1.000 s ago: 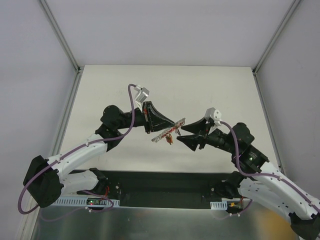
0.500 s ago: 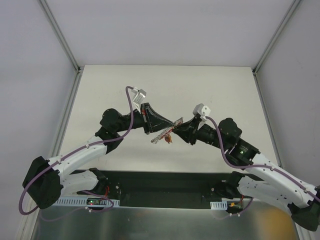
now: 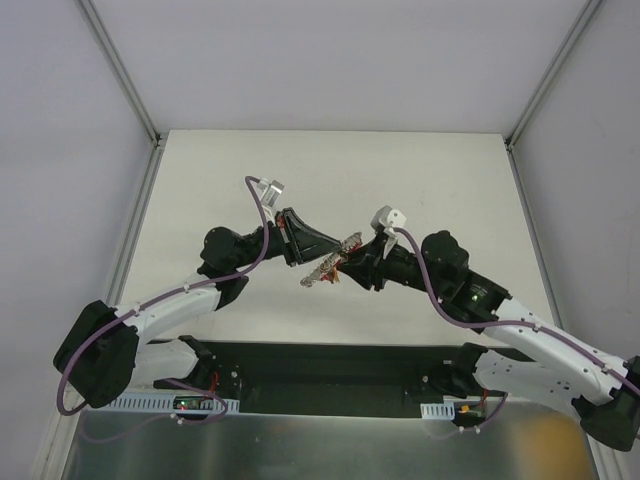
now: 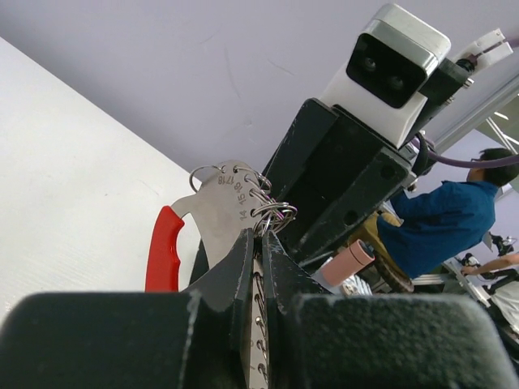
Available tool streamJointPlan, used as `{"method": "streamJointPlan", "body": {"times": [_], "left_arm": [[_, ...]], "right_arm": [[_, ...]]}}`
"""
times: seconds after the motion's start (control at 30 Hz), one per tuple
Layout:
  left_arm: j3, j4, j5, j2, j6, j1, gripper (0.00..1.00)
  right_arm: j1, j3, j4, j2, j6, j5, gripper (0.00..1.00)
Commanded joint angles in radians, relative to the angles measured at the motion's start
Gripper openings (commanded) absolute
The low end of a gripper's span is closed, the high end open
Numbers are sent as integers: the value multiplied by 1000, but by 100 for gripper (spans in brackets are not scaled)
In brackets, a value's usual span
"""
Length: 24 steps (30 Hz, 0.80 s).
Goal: Remove the keys from the keyring
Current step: Adjust the key on the keyring.
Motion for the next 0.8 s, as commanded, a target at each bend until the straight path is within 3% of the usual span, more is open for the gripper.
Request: {"method": "streamJointPlan", "body": {"times": [0.0,0.17,0.3,0.77], "left_arm": [[9,163,4,3,-48,17,0],[3,94,7,-21,12,21,0],[12,73,20,-24,34,21,0],[12,36,54,-60,77,21,0]], "right_arm": [[10,102,-74,-21,40,-29,36],[10,107,-136,-116,0,-82,38],[8,84,-90,-145,-49,-142,37],[10,139,10,-33,-132,-147,31]]}}
